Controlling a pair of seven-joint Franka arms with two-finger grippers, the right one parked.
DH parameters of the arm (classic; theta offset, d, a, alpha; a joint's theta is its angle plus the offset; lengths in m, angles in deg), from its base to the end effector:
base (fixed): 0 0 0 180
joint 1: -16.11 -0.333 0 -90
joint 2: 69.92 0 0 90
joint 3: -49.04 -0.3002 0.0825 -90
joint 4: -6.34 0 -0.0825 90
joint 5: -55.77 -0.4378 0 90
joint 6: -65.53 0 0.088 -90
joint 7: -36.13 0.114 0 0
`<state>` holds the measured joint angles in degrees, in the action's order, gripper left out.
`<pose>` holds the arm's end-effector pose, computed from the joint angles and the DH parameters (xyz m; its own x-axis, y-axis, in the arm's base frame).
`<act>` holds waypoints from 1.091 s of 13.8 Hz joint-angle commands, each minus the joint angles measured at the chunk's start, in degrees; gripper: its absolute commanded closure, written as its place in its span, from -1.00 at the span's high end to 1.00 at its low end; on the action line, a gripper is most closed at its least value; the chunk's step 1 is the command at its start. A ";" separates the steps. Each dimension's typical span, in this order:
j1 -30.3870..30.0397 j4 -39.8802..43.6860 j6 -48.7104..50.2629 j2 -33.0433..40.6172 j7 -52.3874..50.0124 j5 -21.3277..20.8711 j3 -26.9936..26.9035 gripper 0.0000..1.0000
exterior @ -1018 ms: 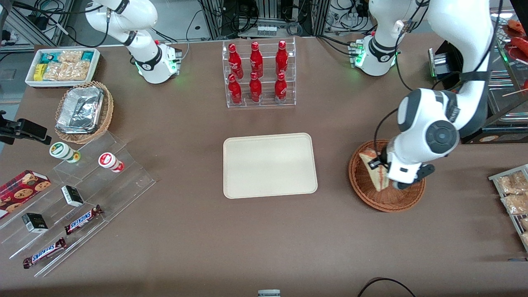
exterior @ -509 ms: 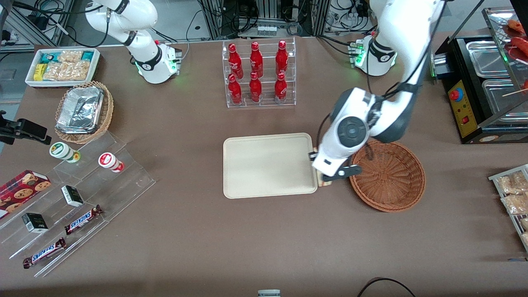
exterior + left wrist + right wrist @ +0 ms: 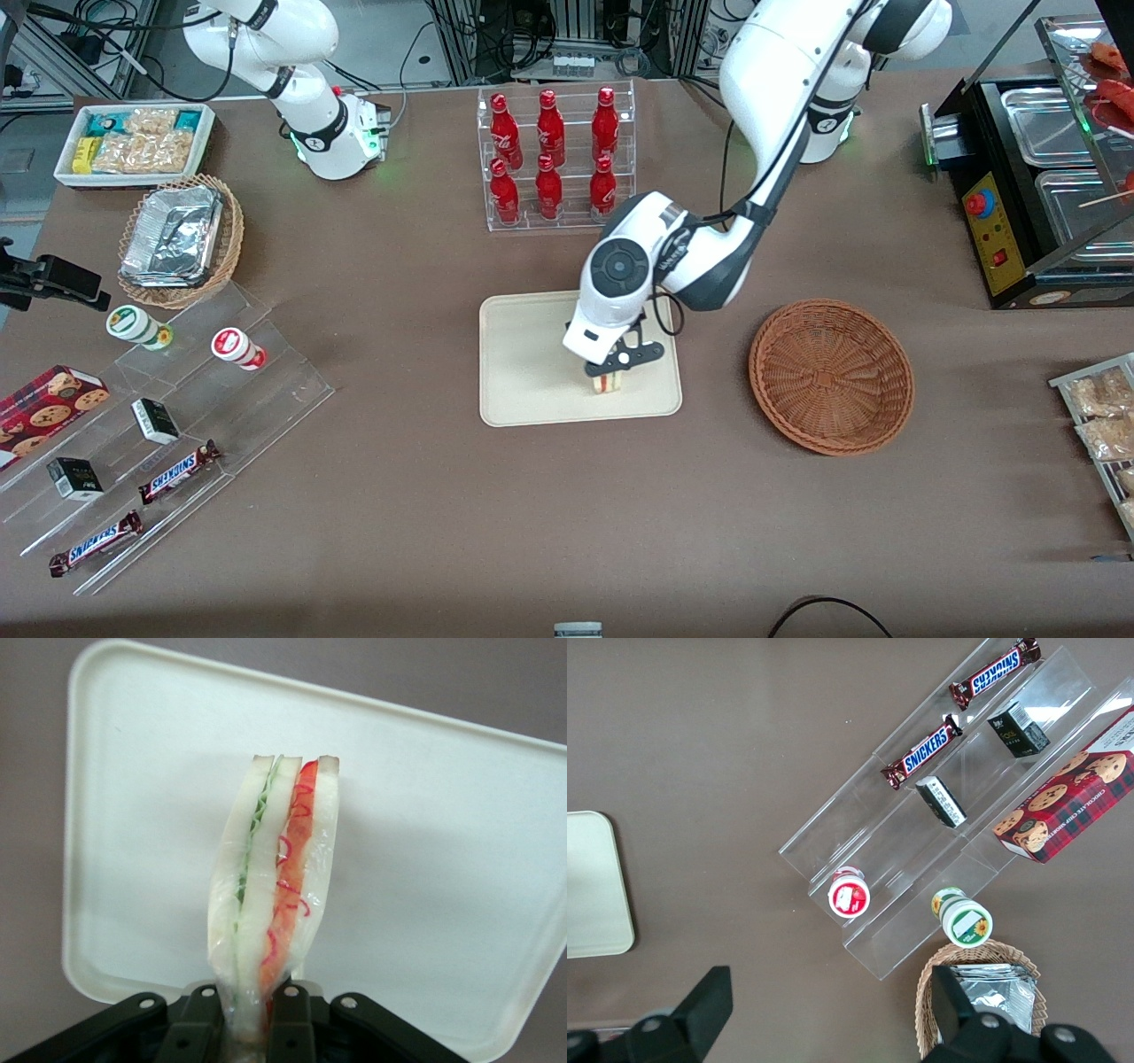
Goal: Place sandwich from basket to tray
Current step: 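Lift the sandwich and carry it with the left gripper over the cream tray, then lower the sandwich onto the tray and open the left gripper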
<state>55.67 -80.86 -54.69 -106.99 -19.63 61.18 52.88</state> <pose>0.5344 -0.5047 0.2258 0.9523 0.2716 -0.1389 0.2751 -0.9614 0.0059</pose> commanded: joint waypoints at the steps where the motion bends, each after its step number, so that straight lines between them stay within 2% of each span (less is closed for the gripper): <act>1: 2.80 1.86 -1.85 -1.95 -4.78 -2.33 -1.12 -1.00; 11: 4.12 4.85 -2.82 -6.17 -8.40 -3.66 -1.29 -1.00; 12: 4.12 4.94 -2.82 -6.17 -8.40 -3.57 -1.29 -0.46; 13: 4.12 4.94 -2.82 -6.09 -8.22 -3.66 -1.29 0.99; 15: 4.03 5.55 -2.82 -6.00 -8.48 -3.40 -1.29 1.00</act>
<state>58.73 -77.47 -57.64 -112.36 -26.28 58.73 52.46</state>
